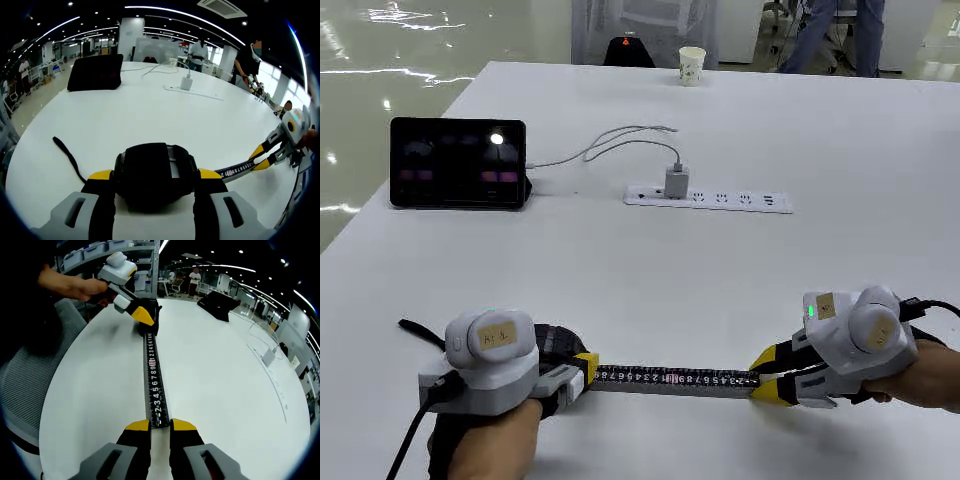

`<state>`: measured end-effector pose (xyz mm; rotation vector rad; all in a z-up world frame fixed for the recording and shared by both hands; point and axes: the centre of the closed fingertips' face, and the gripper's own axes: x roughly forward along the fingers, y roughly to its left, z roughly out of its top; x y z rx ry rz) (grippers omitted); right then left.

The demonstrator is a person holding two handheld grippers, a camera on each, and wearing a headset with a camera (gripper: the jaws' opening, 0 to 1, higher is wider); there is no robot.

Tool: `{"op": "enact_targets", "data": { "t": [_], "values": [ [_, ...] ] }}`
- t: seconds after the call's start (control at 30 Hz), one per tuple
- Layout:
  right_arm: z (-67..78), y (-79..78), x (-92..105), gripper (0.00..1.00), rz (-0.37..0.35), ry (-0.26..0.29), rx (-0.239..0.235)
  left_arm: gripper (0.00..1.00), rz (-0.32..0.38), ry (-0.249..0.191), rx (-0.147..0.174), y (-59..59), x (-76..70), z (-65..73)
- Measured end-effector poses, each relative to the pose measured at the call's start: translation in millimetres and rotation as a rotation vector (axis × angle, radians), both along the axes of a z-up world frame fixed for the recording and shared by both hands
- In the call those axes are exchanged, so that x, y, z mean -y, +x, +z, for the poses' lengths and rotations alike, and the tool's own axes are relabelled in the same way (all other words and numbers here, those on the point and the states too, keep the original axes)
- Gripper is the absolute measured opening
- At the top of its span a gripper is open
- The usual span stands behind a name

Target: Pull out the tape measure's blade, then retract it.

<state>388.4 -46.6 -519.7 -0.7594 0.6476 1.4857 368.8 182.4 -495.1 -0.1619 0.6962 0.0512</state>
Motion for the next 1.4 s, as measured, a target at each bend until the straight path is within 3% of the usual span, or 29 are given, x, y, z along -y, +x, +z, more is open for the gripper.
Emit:
{"op": "enact_targets", "data": {
  "t": [1.4],
  "values": [
    [0.0,-3.9,-24.3,0.10,0.015,0.012,-0.001,0.58,0.006,-0.011,-0.001,1.0,-1.0,-1.0]
  ]
}}
